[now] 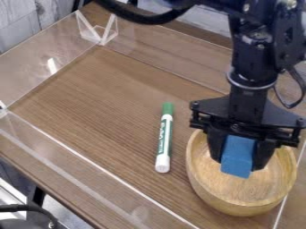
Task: Put the blue block in the brown bowl
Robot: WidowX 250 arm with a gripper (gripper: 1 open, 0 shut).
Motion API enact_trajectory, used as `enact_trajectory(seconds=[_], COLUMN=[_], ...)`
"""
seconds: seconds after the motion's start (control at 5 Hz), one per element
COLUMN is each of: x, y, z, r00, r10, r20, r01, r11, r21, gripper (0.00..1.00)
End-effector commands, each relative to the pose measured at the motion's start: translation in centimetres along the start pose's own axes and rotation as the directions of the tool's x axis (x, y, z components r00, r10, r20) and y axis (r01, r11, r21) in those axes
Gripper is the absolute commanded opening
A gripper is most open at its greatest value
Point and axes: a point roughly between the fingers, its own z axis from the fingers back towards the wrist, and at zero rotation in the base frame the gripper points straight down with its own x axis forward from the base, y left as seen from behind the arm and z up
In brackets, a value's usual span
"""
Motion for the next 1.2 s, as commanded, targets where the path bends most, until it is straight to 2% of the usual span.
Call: enact_trajectory(seconds=[0.0, 0.2, 1.0], x=[0.4, 0.3, 0.8], y=[-0.1, 0.0, 1.0], z=[0.5, 0.2, -0.4], r00=[1.000, 1.000, 1.000], r10=[0.002, 0.001, -0.007], r20=[0.029, 0.024, 0.001], r01=[-0.001, -0.001, 0.007], r11=[1.000, 1.000, 1.000], r21=[-0.020, -0.016, 0.007], gripper=[0.00, 1.00, 1.00])
